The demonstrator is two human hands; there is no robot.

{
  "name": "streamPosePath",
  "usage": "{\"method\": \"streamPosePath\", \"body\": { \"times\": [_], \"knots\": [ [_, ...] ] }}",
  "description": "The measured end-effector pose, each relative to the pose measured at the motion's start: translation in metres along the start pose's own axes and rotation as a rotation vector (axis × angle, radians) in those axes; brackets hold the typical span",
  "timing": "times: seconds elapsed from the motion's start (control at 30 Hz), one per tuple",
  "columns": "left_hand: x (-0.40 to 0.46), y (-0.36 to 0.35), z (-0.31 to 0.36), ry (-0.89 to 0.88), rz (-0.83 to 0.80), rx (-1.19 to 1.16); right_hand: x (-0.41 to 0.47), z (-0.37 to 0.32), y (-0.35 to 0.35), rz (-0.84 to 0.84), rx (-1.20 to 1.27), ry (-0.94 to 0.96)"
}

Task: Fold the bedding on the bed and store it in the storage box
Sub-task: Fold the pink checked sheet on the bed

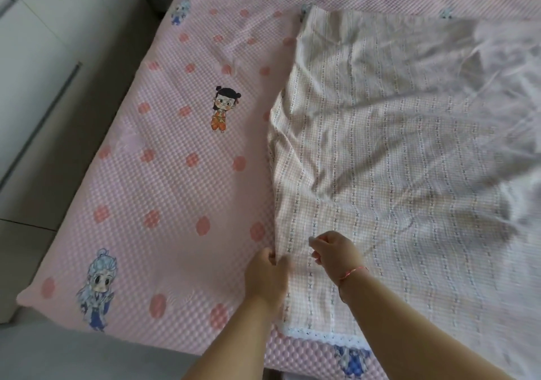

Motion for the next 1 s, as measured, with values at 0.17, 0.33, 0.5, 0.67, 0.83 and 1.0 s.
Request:
{"method": "streamPosePath", "body": {
  "times": [0.17, 0.33, 0.5, 0.67, 0.83, 1.0],
  "knots": [
    [-0.016, -0.019, 0.027, 0.146, -0.409, -0.558, -0.008, -0.001, -0.008, -0.119, 0.143, -0.071],
    [-0.017, -0.033, 0.029, 0.265, -0.561, -0.658, -0.007, 0.019, -0.001, -0.018, 0.218, -0.162],
    [0.01, -0.018, -0.002, 0.252, -0.227, -0.412, -0.001, 0.026, 0.015, 0.054, 0.122, -0.146],
    [0.016, -0.012, -0.024, 0.636, 0.072, 0.021, 0.002, 0.022, 0.012, 0.062, 0.04, -0.084],
    [-0.011, -0.019, -0.04, 0.843, -0.109, -0.496, -0.003, 0.018, 0.008, 0.007, -0.058, -0.046],
    [-0.057, -0.039, -0.031, 1.069, -0.348, -0.877, -0.008, 0.003, 0.013, -0.014, -0.035, -0.025]
  ]
}}
Point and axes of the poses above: each hand's wrist, its own x-axis towards the middle knuckle, its own y-axis out of the back of the hand, z = x × y, the point moved 3 cm from there along x, towards the middle knuckle, and after that the axes turned 8 degrees about y, right-handed, at the moved point
